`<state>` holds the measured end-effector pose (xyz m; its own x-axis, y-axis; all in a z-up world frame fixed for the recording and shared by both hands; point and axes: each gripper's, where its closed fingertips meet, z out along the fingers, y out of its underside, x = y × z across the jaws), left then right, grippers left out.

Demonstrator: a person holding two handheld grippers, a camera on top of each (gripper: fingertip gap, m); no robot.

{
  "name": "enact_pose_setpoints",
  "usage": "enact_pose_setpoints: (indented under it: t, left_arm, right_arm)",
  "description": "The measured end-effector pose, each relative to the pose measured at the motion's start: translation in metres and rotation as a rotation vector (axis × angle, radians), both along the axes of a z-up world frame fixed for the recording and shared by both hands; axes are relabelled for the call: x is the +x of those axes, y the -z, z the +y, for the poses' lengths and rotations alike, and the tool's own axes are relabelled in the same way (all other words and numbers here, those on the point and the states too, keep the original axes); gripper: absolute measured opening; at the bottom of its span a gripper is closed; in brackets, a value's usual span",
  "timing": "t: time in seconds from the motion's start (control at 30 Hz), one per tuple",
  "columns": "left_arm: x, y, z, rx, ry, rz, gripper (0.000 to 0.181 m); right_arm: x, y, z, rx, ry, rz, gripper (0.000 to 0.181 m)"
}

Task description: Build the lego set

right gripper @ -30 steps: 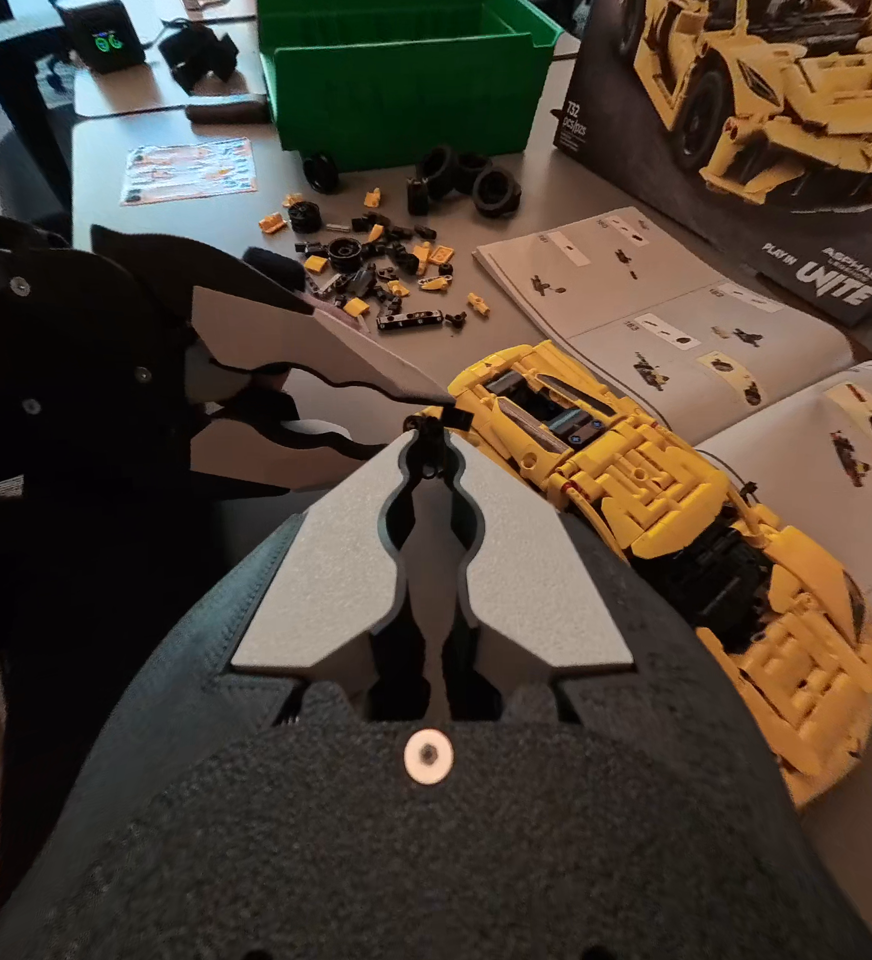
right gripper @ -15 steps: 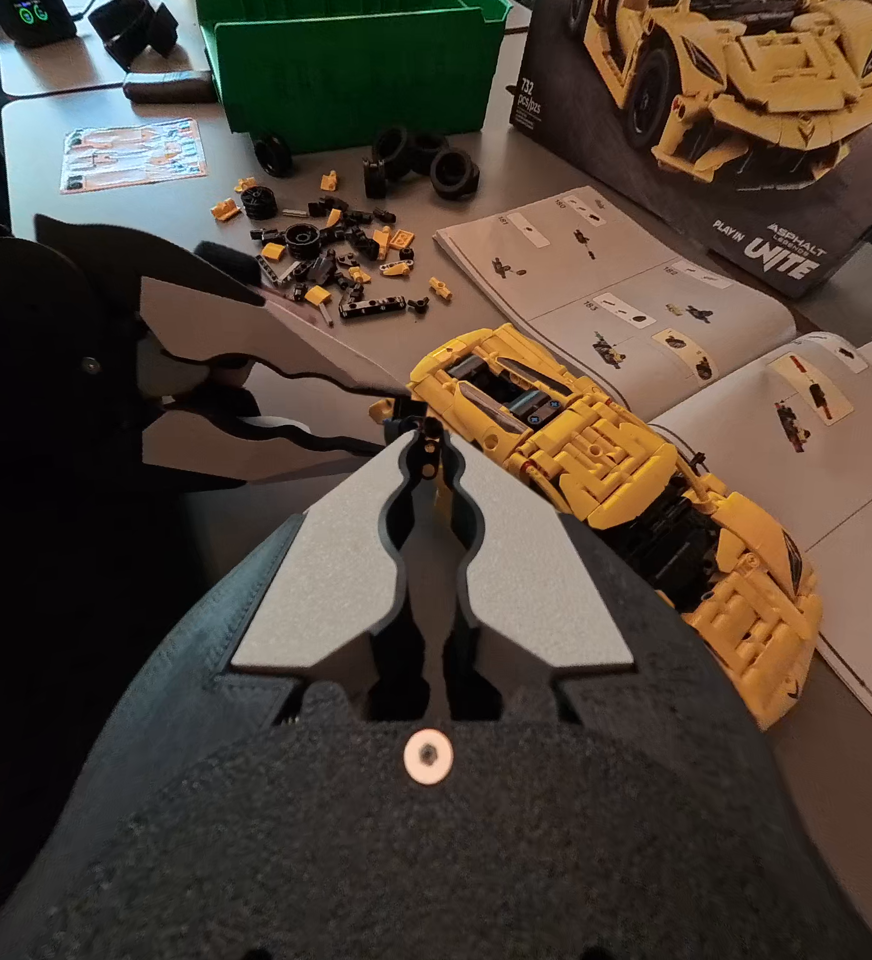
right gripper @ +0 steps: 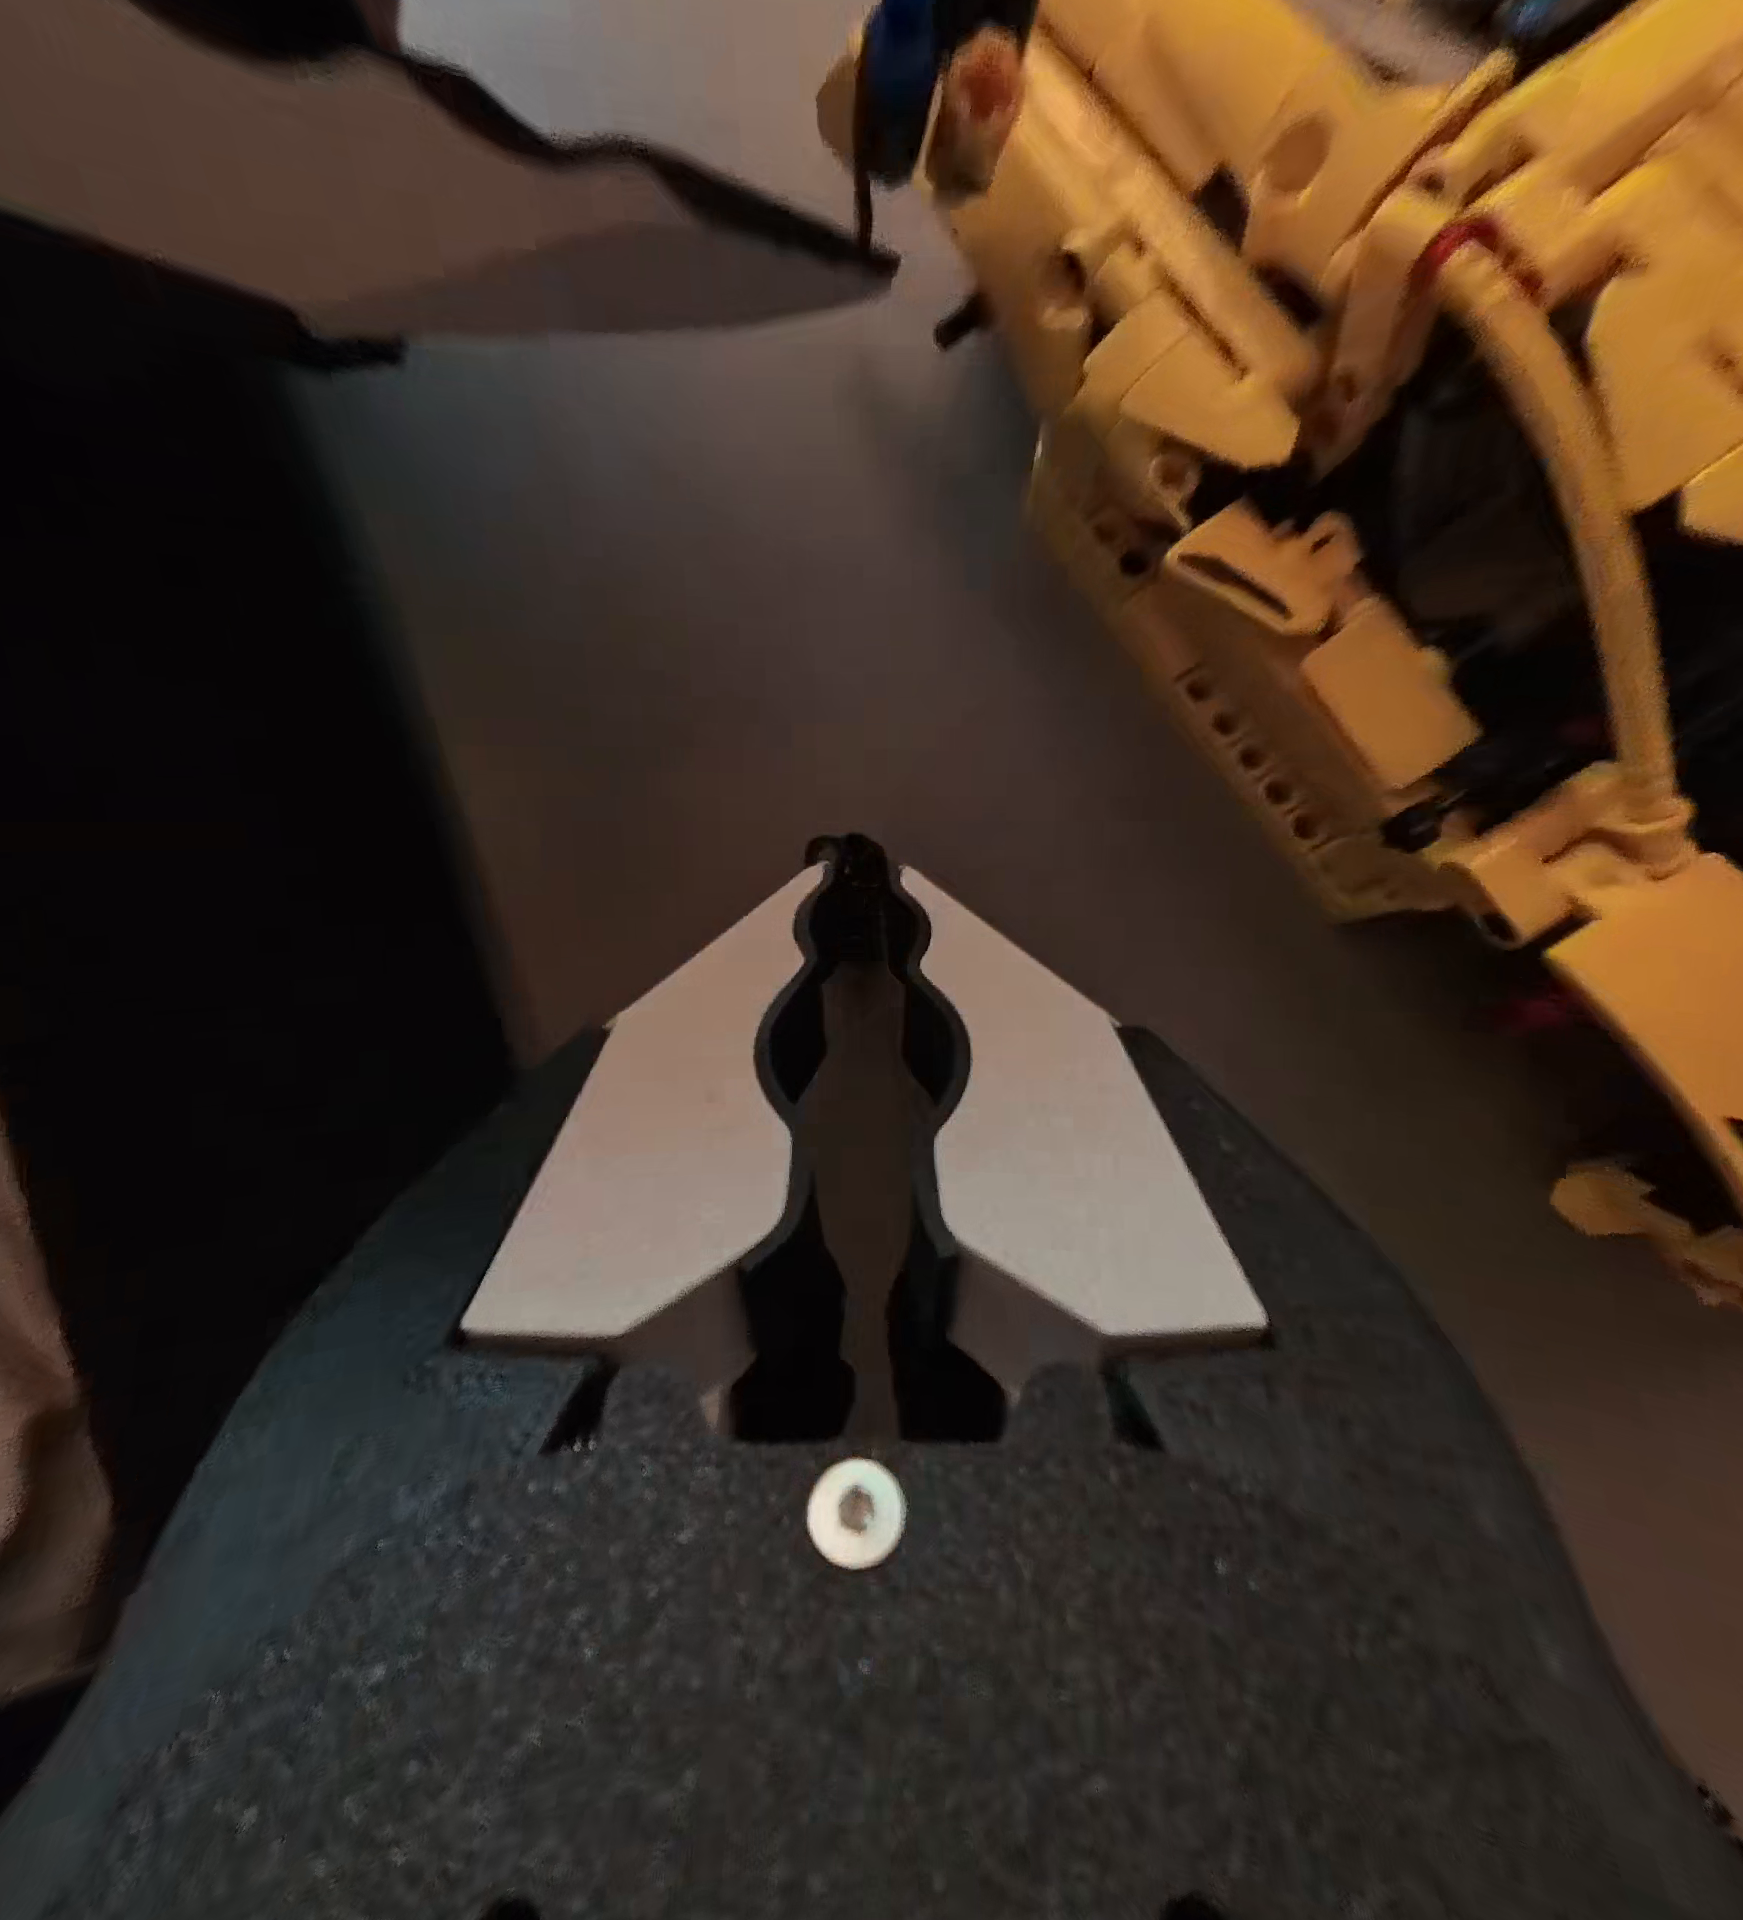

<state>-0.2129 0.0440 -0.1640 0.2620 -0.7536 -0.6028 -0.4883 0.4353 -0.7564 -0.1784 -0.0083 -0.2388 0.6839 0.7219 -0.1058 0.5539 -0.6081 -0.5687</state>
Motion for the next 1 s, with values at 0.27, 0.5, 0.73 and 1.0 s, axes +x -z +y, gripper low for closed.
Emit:
enact_pose_setpoints:
  t: [0.27,0.5,0.73,1.0]
  left_arm:
    - [0.003,-0.001,-0.004,0.018,0.020,-0.003,0.022]
    - [0.009,0.002,-0.015,0.081,0.065,0.031,0.023]
    - [0.007,-0.013,-0.014,-0.138,0.080,-0.154,0.025]
    - [-0.006,-0.067,-0.025,-0.942,0.386,-0.628,0.024]
  right_arm:
    - [-0.007,-0.030,0.020,0.142,0.051,0.161,0.037]
    - [-0.033,-0.075,0.041,0.235,0.137,0.468,0.025]
    - [-0.027,-0.087,0.044,0.175,0.180,0.665,0.014]
    - [-0.040,-0.142,0.030,0.294,0.030,1.068,0.014]
